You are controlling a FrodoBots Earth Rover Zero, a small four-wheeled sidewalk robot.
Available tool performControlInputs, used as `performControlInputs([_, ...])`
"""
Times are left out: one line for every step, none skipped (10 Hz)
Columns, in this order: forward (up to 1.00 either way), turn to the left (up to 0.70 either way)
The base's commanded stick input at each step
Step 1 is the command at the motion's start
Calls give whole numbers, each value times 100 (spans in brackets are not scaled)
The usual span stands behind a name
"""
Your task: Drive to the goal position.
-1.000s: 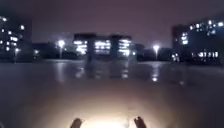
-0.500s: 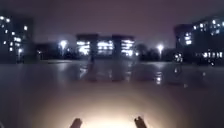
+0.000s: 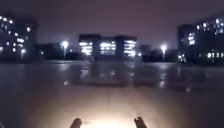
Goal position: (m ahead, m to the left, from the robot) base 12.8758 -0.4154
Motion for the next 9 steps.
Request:
performControlInputs([100, 0])
performControlInputs([100, 0])
performControlInputs([100, 0])
performControlInputs([100, 0])
performControlInputs([100, 0])
performControlInputs([100, 0])
performControlInputs([100, 0])
performControlInputs([100, 0])
performControlInputs([100, -27])
